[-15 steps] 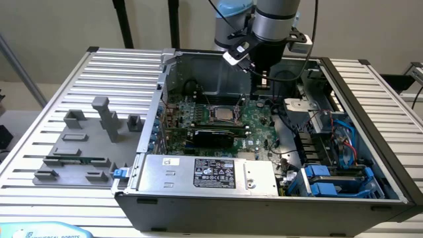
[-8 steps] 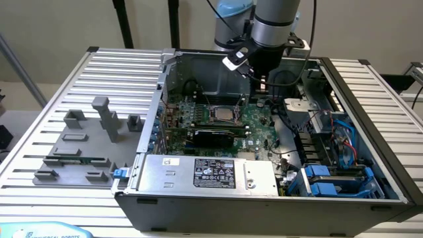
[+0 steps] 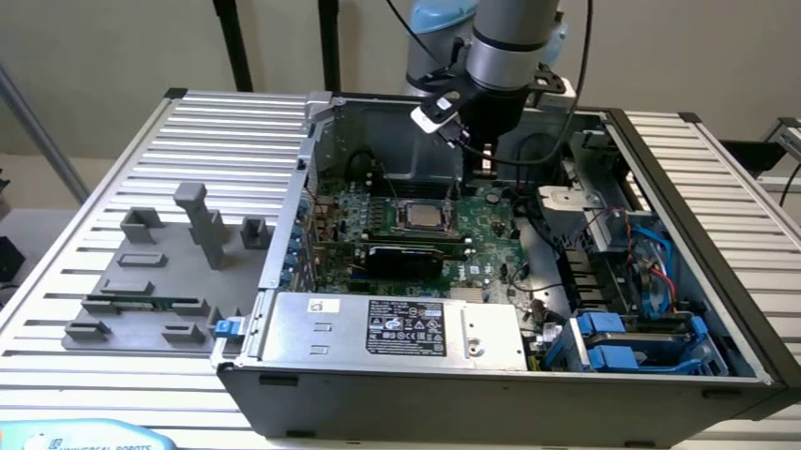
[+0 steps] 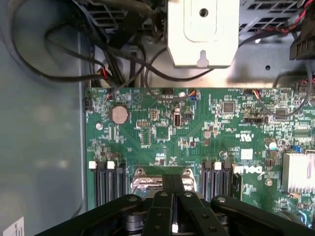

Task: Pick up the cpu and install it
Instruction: 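Close the cpu cover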

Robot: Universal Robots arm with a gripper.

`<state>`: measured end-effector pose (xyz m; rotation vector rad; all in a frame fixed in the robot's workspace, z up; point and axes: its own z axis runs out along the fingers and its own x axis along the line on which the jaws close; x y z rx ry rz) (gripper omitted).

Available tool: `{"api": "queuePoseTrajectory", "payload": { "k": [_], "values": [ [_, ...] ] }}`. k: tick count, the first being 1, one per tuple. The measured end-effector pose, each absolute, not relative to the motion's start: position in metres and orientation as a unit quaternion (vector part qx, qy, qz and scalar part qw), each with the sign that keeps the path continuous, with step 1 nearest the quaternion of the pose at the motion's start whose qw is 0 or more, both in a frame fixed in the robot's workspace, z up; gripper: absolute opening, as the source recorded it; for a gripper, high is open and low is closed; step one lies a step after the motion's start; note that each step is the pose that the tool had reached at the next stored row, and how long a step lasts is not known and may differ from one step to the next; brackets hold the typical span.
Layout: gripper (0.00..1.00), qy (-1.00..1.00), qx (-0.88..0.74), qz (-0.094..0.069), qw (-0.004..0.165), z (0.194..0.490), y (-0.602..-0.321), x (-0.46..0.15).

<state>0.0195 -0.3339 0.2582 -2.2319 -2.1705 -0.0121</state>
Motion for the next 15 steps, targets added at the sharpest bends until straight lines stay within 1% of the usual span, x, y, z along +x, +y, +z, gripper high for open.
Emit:
{"api": "queuePoseTrajectory", "payload": {
  "k": [15],
  "values": [
    [0.11,-0.699,-0.714,0.018,0.035,0.256,-0.334,-0.018]
  ]
}}
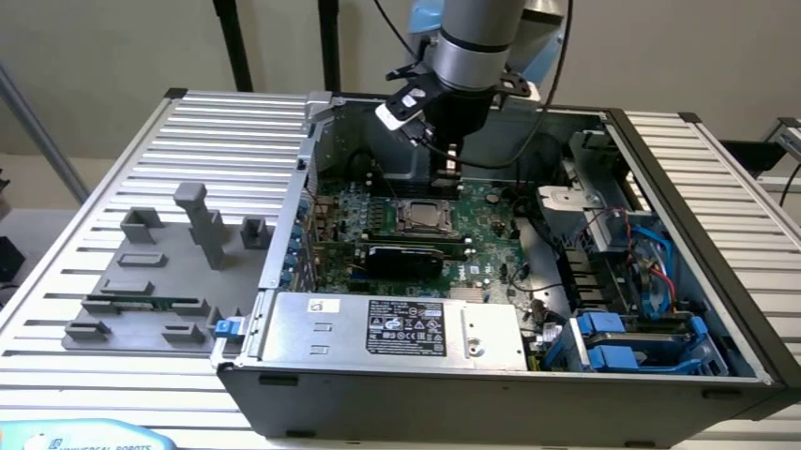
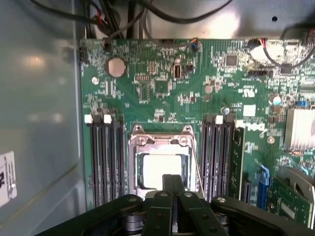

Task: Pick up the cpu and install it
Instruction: 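Close the cpu cover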

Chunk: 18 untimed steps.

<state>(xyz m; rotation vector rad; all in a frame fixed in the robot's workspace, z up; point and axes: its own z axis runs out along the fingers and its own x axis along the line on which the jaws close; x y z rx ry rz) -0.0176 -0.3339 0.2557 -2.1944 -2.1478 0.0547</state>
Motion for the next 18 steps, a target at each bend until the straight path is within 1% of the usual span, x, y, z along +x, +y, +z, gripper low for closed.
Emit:
{"api": "queuePoseTrajectory", "payload": {
  "k": [7,18],
  "values": [
    [0.11,-0.699,-0.713,0.027,0.044,0.253,-0.334,-0.038],
    [0.11,-0.699,-0.712,0.039,0.056,0.25,-0.334,-0.085]
  ]
}}
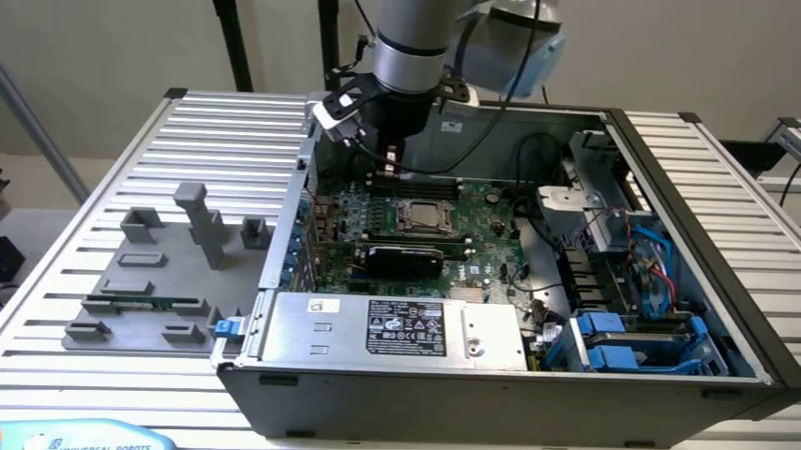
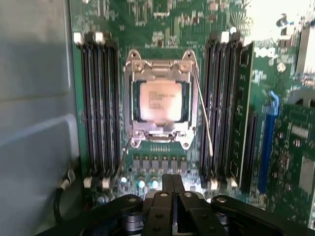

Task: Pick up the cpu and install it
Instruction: 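Close the cpu cover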

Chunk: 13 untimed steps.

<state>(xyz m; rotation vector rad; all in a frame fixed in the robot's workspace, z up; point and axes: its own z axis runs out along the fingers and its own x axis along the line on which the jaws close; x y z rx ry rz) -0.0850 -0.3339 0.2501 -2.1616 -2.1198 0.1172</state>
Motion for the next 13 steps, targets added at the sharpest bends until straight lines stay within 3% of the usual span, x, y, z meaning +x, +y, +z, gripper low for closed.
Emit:
{"api": "queuePoseTrajectory", "payload": {
  "k": [13],
  "values": [
    [0.11,-0.663,-0.745,0.04,0.063,0.2485,-0.3339,-0.0996]
  ]
}}
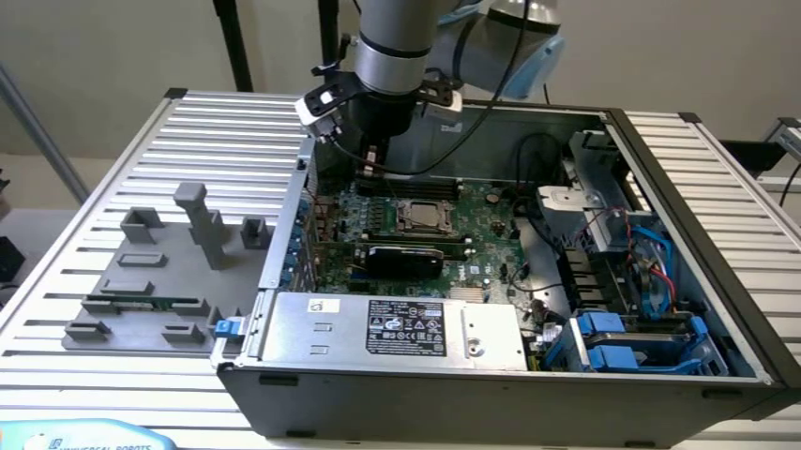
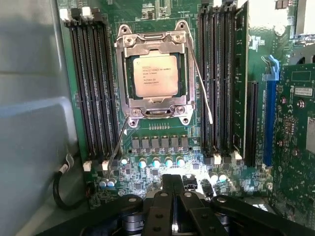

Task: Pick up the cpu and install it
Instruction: 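Close the cpu cover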

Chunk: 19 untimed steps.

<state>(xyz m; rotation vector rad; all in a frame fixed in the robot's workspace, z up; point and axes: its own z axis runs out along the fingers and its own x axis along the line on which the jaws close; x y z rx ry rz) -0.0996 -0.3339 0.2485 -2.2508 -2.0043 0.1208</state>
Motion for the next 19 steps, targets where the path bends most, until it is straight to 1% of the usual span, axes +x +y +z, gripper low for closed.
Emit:
{"api": "queuePoseTrajectory", "payload": {
  "k": [19],
  "values": [
    [0.11,-0.561,-0.824,0.033,0.07,0.245,-0.3339,-0.1]
  ]
}}
